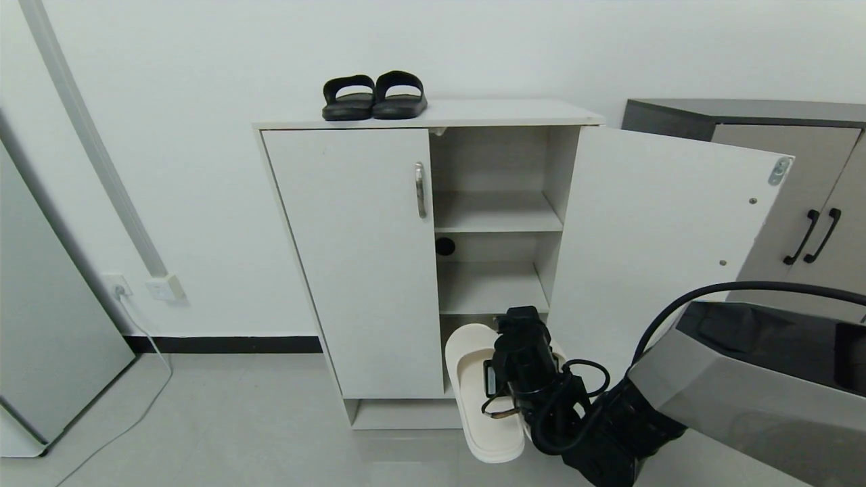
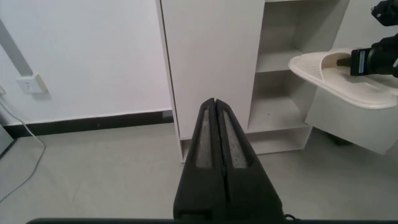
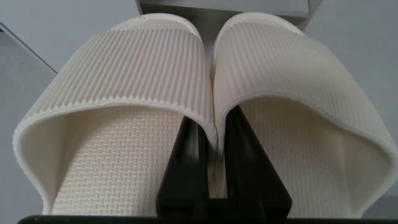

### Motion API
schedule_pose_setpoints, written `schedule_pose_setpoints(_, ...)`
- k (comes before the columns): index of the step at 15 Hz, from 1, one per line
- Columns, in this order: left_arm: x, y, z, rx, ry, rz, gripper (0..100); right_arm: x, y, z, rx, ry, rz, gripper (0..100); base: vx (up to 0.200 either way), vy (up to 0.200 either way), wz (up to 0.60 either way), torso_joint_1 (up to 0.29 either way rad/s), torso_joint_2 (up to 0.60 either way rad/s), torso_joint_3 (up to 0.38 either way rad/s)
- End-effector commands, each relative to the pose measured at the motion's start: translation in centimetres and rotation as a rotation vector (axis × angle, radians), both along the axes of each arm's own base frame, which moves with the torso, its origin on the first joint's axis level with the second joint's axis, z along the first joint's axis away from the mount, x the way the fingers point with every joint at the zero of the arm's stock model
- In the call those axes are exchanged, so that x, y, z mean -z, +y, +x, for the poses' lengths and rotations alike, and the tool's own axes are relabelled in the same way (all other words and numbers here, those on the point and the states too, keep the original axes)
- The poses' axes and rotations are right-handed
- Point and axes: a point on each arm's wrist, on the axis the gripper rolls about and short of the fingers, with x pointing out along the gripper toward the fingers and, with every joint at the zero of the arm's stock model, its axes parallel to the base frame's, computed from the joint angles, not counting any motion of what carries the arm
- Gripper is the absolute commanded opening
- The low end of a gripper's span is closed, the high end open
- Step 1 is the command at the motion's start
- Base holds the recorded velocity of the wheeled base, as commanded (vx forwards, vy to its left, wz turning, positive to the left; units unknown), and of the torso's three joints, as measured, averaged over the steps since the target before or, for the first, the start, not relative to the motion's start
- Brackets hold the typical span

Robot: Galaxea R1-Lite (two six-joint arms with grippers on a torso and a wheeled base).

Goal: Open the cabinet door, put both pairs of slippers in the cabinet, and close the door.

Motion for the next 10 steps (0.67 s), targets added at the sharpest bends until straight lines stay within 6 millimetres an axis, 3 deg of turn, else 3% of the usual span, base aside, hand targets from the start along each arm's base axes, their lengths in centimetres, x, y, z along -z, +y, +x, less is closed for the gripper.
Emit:
schedule_pose_setpoints(1, 0.0, 0.0, 0.01, 0.0, 0.003, 0.0, 0, 0.53, 0.22, 0.29, 0.001, 0.004, -0.005, 0, 0.0, 0.0, 0.0, 0.007, 0.01, -0.188)
schedule_pose_setpoints(7, -0.01, 0.0, 0.01, 0.0, 0.001, -0.001, 0, 1.47, 0.37, 0.65, 0.016, 0.008, -0.017, 0, 0.0, 0.0, 0.0, 0.004, 0.0, -0.2)
schedule_pose_setpoints(10, -0.01, 0.0, 0.01, 0.0, 0.001, -0.001, 0, 0.6, 0.79, 0.74, 0.067, -0.078, -0.036, 0, 0.0, 0.0, 0.0, 0.022, 0.0, -0.201)
